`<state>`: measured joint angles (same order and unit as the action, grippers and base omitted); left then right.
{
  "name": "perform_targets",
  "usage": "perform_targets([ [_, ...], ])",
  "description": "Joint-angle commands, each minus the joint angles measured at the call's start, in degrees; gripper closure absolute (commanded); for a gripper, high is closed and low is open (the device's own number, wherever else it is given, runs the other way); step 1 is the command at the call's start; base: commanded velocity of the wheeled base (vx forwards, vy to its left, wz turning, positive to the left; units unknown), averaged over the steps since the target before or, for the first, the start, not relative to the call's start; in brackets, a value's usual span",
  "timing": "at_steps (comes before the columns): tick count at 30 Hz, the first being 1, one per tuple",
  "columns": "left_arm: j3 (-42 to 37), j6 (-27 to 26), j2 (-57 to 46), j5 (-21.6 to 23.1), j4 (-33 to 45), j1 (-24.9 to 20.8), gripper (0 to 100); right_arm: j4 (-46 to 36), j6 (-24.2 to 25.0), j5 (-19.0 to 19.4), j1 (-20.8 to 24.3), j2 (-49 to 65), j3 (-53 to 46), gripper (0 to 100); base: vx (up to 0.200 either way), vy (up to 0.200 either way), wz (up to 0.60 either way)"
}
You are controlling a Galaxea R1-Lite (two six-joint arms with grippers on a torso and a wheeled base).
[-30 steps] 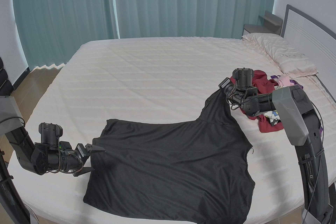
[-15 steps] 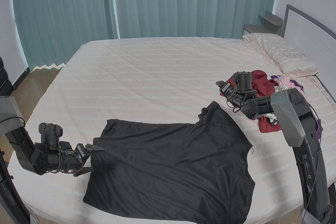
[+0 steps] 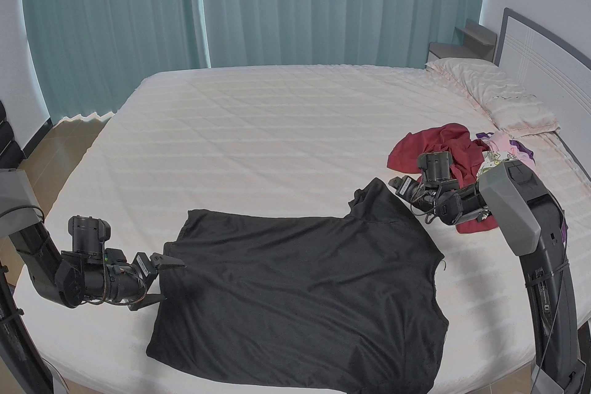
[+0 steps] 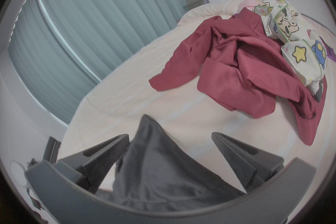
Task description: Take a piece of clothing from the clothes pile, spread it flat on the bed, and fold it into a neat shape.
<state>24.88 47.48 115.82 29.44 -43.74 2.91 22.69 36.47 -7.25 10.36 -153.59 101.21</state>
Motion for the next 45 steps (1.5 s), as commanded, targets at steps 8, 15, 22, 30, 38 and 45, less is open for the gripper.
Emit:
perform_targets([
  [8,0.0,0.0,0.1,0.0,0.1,0.0,0,8.3,-7.5,0.7,-0.3,-1.7,-7.3,0,0.0,0.0,0.0],
  [15,0.0,0.0,0.1,0.0,0.0,0.0,0,8.0,-7.6,0.7,-0.3,-2.1,-7.2,100,0.0,0.0,0.0],
  [22,0.0,0.0,0.1,0.0,0.0,0.0,0,8.8,-7.4,0.6,-0.5,-2.4,-6.4,100,0.0,0.0,0.0],
  [30,0.0,0.0,0.0,0.0,0.0,0.0,0,14.1,-6.5,-2.9,-0.6,-1.5,0.1,100,0.0,0.0,0.0],
  [38,-0.4,0.0,0.0,0.0,0.0,0.0,0,13.5,-9.0,-4.7,-0.6,-2.1,7.3,100,0.0,0.0,0.0],
  [45,-0.3,0.0,0.0,0.0,0.0,0.0,0,12.6,-9.6,-4.8,-0.8,-4.6,7.6,100,0.0,0.0,0.0],
])
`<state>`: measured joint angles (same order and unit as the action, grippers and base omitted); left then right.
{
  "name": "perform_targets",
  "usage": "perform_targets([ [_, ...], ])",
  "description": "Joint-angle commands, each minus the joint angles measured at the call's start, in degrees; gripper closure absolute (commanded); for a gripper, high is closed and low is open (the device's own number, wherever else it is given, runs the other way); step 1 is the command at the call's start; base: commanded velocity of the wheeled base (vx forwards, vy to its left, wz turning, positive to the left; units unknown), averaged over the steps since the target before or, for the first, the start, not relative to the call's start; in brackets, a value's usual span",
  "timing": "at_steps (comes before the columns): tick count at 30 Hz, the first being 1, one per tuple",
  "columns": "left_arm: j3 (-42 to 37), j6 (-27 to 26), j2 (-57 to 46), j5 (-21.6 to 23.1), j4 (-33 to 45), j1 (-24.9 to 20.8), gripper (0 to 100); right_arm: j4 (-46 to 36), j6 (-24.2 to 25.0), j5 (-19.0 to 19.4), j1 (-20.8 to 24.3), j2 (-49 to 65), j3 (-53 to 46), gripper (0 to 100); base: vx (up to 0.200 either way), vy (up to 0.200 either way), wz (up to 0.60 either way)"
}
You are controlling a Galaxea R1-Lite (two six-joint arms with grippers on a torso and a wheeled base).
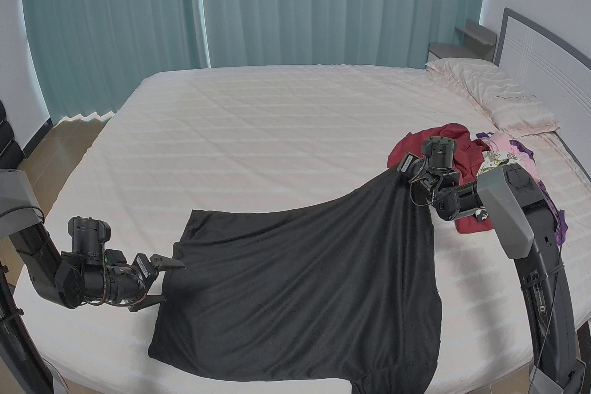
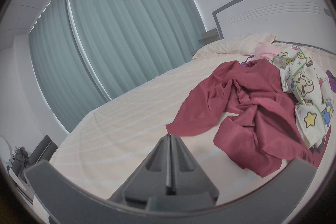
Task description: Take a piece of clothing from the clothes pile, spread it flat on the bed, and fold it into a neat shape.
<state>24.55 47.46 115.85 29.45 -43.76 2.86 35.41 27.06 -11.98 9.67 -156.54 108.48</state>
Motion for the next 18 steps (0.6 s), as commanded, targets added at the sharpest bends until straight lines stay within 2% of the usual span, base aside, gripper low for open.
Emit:
perform_targets([
  [1,0.0,0.0,0.0,0.0,0.0,0.0,0,-0.2,-0.2,0.0,-0.1,-1.9,0.3,100,0.0,0.0,0.0],
  [4,0.0,0.0,0.0,0.0,0.0,0.0,0,-0.3,-0.5,0.0,-0.1,-2.5,0.3,100,0.0,0.0,0.0],
  [5,0.1,0.0,0.0,0.0,-0.1,0.0,0,-0.3,-0.5,0.0,-0.1,-2.5,0.1,0,0.0,0.0,0.0],
  [14,-0.3,0.0,-0.3,0.0,0.0,0.0,0,-2.1,-0.5,0.0,-1.6,-0.3,-6.4,0,0.0,0.0,0.0],
  [18,-0.7,0.1,-0.4,0.0,-0.3,0.0,0,-0.9,0.6,-0.1,-2.5,5.5,-17.4,0,0.0,0.0,0.0],
])
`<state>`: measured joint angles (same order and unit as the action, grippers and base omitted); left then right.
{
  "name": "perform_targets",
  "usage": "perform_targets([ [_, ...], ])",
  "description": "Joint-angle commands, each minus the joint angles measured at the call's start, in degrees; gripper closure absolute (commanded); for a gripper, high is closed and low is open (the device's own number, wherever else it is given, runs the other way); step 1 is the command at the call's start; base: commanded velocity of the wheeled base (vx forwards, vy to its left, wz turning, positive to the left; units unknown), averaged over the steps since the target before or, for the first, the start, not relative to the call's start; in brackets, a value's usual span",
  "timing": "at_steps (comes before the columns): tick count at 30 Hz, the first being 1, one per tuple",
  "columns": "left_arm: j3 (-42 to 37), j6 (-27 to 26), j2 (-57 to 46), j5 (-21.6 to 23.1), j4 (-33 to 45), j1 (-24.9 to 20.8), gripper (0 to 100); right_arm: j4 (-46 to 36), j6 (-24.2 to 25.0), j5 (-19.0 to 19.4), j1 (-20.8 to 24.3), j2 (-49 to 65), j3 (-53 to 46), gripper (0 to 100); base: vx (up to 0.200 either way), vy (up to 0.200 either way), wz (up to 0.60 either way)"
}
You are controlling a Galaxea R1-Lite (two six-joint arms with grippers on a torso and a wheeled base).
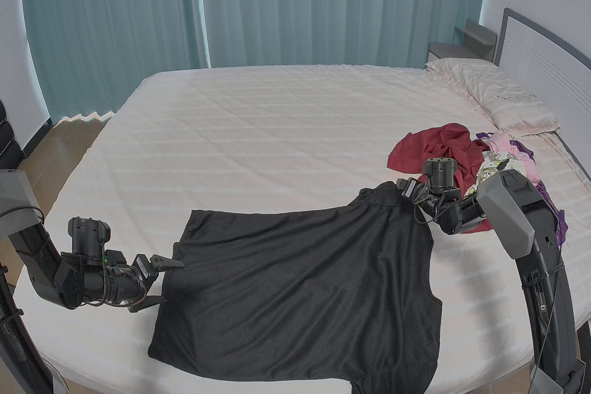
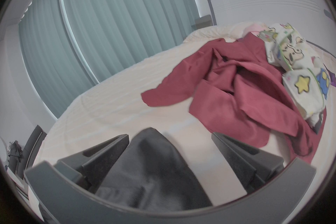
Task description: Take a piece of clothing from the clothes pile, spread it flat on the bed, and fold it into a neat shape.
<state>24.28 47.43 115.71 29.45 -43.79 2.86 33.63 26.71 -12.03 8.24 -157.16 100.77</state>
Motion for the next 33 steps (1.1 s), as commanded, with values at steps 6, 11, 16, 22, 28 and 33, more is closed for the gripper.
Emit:
perform_targets([
  [6,-1.8,0.2,-3.8,0.0,-1.7,-0.1,0,9.5,6.5,0.1,-0.4,19.2,-34.7,0,-0.167,0.0,0.0],
  [11,-5.9,-0.1,-9.6,-0.4,-1.7,-1.3,0,13.8,12.4,0.2,0.5,28.8,-53.0,0,-0.2,0.0,0.0],
  [16,-13.0,-1.0,-12.6,-0.7,-2.0,-1.3,0,17.3,19.0,0.7,0.5,36.1,-66.9,0,-0.2,0.0,0.0],
  [22,-15.7,-1.6,-12.2,-3.1,-2.0,-1.3,0,26.7,22.9,1.7,0.7,36.8,-80.1,0,-0.1,0.0,0.0],
  [28,-14.7,-1.7,-8.9,-6.3,-2.1,-1.9,0,36.8,23.4,4.2,2.1,35.3,-86.3,0,0.0,0.0,0.0],
  [33,-13.4,-1.7,-2.9,-12.2,-4.9,-2.9,0,39.8,25.1,5.0,6.1,33.2,-87.4,0,0.0,0.0,0.0],
])
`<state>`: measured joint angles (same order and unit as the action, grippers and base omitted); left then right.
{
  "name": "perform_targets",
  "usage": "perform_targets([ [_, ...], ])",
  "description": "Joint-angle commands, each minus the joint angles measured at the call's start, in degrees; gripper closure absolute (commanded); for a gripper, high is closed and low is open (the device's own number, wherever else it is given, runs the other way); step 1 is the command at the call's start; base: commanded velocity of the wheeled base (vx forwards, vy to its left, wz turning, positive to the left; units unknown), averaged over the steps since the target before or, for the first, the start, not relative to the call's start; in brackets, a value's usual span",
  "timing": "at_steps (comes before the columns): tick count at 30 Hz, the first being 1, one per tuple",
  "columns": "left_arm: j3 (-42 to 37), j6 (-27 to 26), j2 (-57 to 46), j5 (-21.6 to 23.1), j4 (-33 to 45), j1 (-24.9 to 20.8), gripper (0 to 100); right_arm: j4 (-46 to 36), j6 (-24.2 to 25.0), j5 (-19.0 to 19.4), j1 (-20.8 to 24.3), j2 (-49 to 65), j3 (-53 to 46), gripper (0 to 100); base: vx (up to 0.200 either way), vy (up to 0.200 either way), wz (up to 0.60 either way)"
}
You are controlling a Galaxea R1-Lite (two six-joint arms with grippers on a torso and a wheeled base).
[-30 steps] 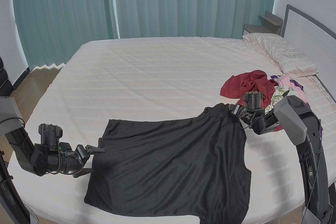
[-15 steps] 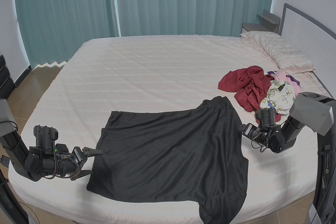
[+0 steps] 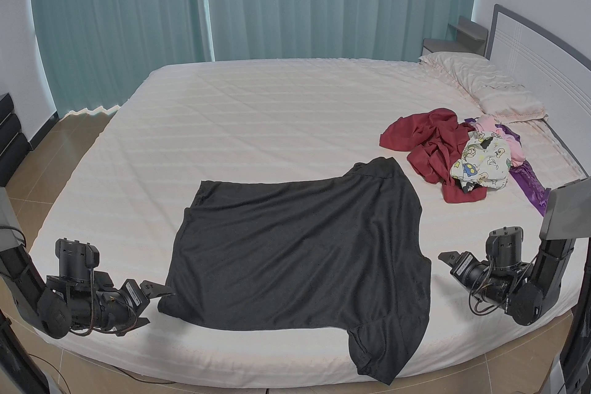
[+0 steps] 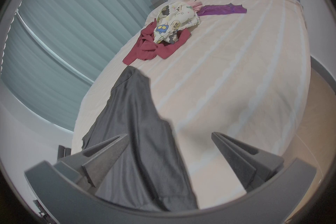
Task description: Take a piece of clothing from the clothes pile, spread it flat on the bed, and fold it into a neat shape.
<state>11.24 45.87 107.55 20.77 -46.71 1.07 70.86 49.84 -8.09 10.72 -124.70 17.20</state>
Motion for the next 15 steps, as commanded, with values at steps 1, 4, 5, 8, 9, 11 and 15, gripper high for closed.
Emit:
perform_targets([
  [1,-0.3,-0.2,5.9,-4.2,-2.6,-1.4,0,2.6,1.9,1.1,4.0,0.8,-3.8,0,0.0,0.0,0.0],
  [4,-0.1,-0.1,9.3,-7.1,-5.1,-3.5,0,2.2,1.3,1.1,5.1,1.0,-2.7,0,0.0,0.0,0.0],
  [5,0.6,-0.1,11.2,-8.9,-6.4,-4.7,0,2.1,0.7,1.2,5.3,0.9,-1.7,0,0.0,0.0,0.0],
  [8,2.5,-0.1,14.4,-14.4,-8.2,-6.7,0,2.5,0.7,2.4,5.5,0.5,-0.9,0,0.0,0.0,0.0],
  [9,3.4,0.0,15.6,-16.1,-8.6,-7.5,0,2.8,0.9,3.3,5.5,0.3,-0.9,0,0.0,0.0,0.0],
  [11,4.6,0.0,17.5,-19.0,-8.7,-9.2,0,2.8,0.9,4.6,5.6,0.0,-1.3,0,0.0,0.0,0.0],
  [15,6.3,0.0,19.6,-23.1,-8.7,-11.5,0,2.9,0.7,4.6,5.5,0.0,-1.9,0,0.0,0.0,0.0],
])
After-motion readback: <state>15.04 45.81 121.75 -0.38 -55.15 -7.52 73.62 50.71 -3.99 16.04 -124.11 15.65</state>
